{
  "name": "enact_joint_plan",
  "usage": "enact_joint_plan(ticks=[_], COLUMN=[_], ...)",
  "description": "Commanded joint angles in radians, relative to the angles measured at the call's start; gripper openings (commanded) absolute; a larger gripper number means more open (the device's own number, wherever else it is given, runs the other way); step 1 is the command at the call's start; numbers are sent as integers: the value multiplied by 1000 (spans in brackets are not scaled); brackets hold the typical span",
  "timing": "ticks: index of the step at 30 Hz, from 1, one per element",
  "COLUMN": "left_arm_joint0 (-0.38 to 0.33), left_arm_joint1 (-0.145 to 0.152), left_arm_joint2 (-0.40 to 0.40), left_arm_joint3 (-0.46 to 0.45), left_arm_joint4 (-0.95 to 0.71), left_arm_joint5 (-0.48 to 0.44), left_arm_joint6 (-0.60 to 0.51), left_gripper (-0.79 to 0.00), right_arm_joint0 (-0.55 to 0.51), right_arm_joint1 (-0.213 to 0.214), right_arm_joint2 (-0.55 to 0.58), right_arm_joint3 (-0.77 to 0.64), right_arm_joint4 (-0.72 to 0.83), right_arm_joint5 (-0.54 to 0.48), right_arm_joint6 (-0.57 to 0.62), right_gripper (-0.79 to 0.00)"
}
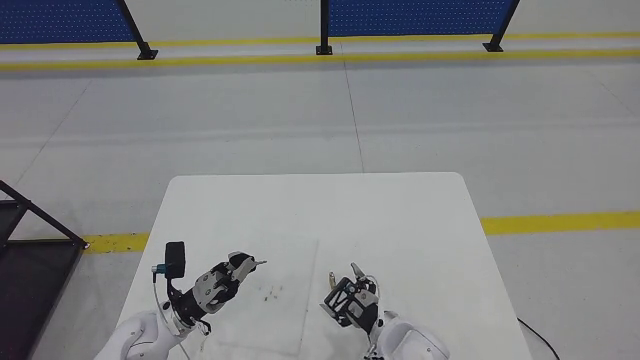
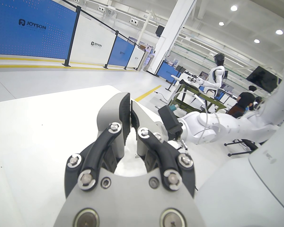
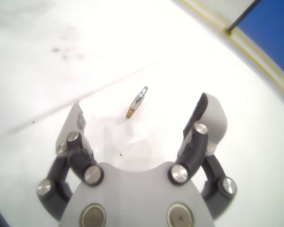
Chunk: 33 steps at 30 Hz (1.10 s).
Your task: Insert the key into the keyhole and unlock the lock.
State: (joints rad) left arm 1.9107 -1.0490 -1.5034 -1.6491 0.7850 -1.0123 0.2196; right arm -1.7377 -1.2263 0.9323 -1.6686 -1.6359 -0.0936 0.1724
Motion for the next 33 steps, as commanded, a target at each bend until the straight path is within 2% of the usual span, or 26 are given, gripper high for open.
enact_joint_plan(ticks=[1,7,9,10,14,16,20,24,25,33], left_arm_joint0=[0,0,0,0,0,0,0,0,0,0], left_arm_joint1=[0,0,0,0,0,0,0,0,0,0], left_arm_joint2=[0,0,0,0,0,0,0,0,0,0], left_arm_joint3=[0,0,0,0,0,0,0,0,0,0], left_arm_joint4=[0,0,0,0,0,0,0,0,0,0], left_arm_joint5=[0,0,0,0,0,0,0,0,0,0], left_arm_joint6=[0,0,0,0,0,0,0,0,0,0], left_gripper=[-785,-785,-785,-785,-785,-785,-785,-785,-785,-785], right_arm_joint0=[21,72,79,83,93,101,117,130,133,136], right_arm_joint1=[-7,-29,-34,-36,-41,-43,-49,-53,-54,-55], right_arm_joint2=[-18,-64,-69,-70,-72,-73,-79,-83,-85,-76], right_arm_joint3=[25,84,94,100,116,126,144,158,161,147], right_arm_joint4=[17,66,86,95,117,122,142,155,153,168], right_arm_joint5=[10,62,77,83,89,99,104,101,100,94], right_arm_joint6=[13,34,26,26,30,39,47,58,63,60], right_gripper=[0,0,-292,-397,-434,-499,-554,-705,-785,-785])
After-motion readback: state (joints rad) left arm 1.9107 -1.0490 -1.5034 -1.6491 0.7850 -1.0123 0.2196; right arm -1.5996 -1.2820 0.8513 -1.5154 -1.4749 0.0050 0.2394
